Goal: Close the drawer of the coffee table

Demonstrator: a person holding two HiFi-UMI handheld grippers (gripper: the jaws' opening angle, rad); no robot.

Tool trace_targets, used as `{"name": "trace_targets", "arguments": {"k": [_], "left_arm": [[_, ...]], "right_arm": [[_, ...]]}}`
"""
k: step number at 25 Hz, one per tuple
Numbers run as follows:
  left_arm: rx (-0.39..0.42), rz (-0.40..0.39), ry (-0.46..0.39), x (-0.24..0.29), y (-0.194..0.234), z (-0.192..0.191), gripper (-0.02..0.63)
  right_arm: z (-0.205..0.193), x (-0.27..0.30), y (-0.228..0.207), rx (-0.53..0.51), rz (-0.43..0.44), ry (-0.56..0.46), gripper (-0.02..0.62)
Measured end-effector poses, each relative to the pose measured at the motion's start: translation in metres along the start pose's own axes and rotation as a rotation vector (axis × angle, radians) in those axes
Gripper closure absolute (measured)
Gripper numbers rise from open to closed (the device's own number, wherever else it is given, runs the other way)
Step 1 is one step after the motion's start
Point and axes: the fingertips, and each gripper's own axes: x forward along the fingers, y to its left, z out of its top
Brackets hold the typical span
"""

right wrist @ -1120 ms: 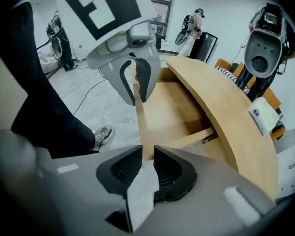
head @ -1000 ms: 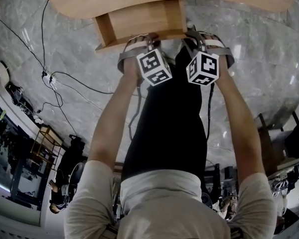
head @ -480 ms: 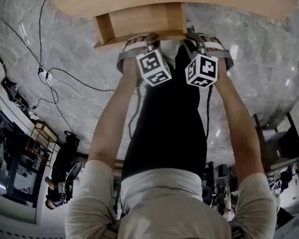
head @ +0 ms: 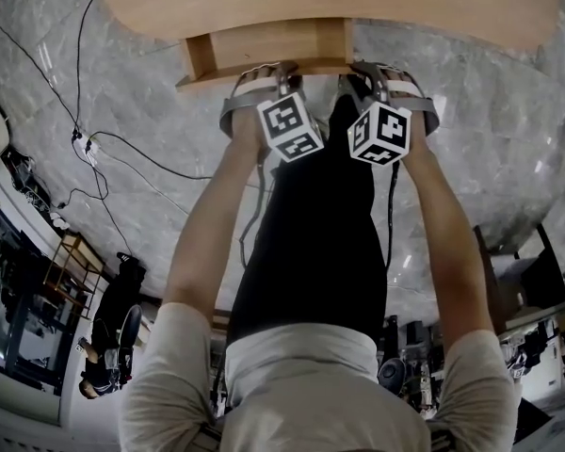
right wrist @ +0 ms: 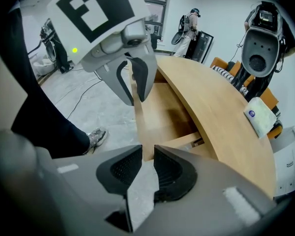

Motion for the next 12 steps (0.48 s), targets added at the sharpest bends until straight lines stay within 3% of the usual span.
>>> {"name": "trace_targets", "arguments": {"k": [12], "left_arm": [[-0.014,0.03,-0.006,0.002,0.018,0.002,0.5]], "right_arm": [[0.005,0.004,-0.017,0.007,-0.019,-0.004,0.515]]}}
